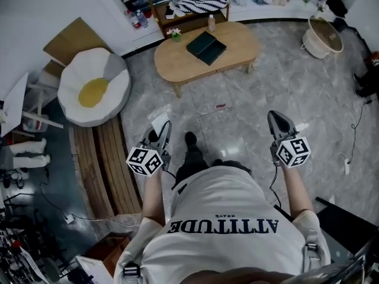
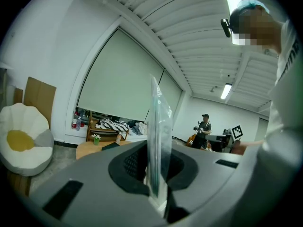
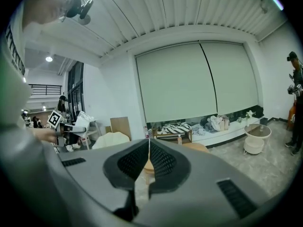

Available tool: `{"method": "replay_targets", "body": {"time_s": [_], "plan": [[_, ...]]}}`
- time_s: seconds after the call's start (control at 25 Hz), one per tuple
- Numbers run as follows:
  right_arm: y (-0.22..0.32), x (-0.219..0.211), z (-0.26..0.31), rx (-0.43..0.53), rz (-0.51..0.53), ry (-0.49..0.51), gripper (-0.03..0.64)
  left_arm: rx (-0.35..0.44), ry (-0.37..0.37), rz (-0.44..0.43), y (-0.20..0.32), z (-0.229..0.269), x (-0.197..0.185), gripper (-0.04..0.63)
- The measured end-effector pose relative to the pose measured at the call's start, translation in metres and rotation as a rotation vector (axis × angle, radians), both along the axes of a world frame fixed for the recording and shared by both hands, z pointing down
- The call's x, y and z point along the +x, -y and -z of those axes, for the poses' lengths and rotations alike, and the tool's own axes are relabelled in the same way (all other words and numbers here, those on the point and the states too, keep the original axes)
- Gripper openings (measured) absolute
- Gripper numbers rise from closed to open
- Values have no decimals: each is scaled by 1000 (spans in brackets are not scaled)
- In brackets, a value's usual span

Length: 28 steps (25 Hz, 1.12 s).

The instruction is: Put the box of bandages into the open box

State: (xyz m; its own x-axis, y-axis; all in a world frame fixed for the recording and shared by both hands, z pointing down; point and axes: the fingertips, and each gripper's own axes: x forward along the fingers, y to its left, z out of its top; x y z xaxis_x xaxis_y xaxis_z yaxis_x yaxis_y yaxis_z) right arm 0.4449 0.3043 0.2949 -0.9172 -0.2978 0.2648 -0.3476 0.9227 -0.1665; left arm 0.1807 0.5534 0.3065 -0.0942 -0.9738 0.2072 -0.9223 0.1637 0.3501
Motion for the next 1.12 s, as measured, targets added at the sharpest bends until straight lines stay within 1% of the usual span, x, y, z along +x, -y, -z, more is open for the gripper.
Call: {"method": "replay_targets", "body": {"time_s": [0.16,0.28,0.44,0.84,1.0,1.12], "plan": [[16,-22,-10,-12,-17,-26,21,-8,-12,-13,21,-8,-32,40],[31,-45,-13,-17,-26,-46,21,-7,1,-37,44,-6,-63,40],[49,-78,-9,-19,-59,-46,22,-11,17,-75,72,-2,-105,40],[78,-183,-8,-19,-119,-63,23,-30,32,-187,128,-7,-212,40],[84,-223,-11,-18,-136,-76,23,-27,27,-217,145,-11,-255,40],[85,-246,-14,-16,-143,-88,23,-24,21,-236,155,-15,-279,40]]}}
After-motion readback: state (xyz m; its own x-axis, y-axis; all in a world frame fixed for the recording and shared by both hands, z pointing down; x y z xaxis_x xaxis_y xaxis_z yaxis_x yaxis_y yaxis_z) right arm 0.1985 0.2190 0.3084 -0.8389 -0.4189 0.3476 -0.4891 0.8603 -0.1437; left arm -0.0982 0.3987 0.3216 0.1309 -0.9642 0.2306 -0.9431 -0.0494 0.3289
